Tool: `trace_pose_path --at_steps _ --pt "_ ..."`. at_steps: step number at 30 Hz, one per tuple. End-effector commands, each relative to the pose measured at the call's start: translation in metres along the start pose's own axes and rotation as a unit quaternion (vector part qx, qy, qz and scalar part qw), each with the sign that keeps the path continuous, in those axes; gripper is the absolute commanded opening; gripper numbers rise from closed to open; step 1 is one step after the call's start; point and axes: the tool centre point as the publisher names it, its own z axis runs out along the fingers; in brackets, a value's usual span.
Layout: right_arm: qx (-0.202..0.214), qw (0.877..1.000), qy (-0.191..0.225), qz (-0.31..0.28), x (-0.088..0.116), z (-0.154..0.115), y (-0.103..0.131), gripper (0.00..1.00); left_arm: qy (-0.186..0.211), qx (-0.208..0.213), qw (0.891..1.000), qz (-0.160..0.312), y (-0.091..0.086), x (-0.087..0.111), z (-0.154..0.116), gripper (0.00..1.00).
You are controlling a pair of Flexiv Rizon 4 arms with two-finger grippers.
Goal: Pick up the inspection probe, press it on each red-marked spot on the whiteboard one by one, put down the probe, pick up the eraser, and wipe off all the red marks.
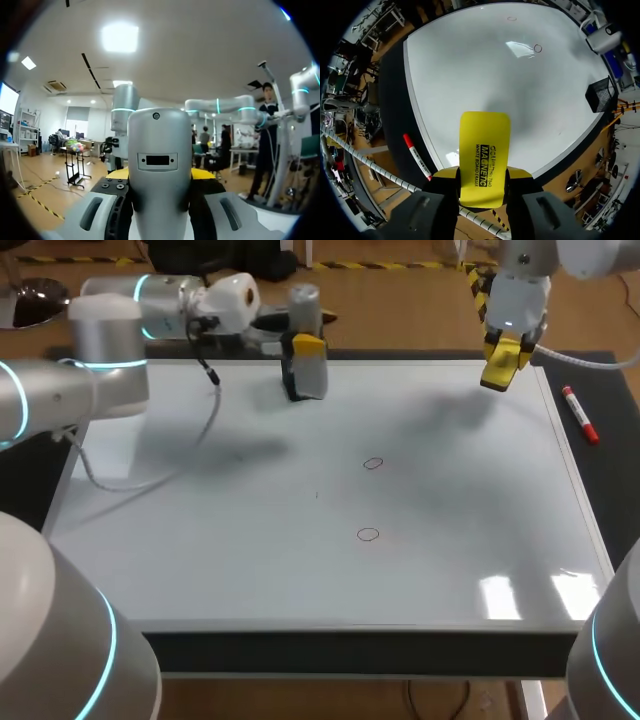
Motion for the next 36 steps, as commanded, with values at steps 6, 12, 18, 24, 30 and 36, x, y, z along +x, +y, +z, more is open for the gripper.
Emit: trace_pose_path --at_steps 6,12,18,24,30,36 --pt "0.0 1.0 0.002 -0.001 0.0 -0.001 -0.001 0.0 0.085 0.003 0.996 -0.014 0.013 0.008 0.037 0.0" --pt "0.0 1.0 0.002 -0.001 0.0 -0.001 -0.001 0.0 0.107 -0.001 0.994 -0.02 0.021 0.022 0.051 0.0" --pt "0.0 1.0 0.002 -0.001 0.0 -0.001 -0.001 0.0 0.124 -0.002 0.992 -0.021 0.028 0.038 0.065 0.0" --pt "0.0 1.0 0.002 -0.001 0.0 -0.001 -0.001 0.0 0.131 0.0 0.991 -0.02 0.035 0.049 0.075 0.0" --pt "0.0 1.0 0.002 -0.001 0.0 -0.001 -0.001 0.0 0.124 0.005 0.992 -0.024 0.047 0.053 0.084 0.0" --pt "0.0 1.0 0.002 -0.001 0.0 -0.001 -0.001 0.0 0.11 0.008 0.994 -0.027 0.058 0.055 0.088 0.0"
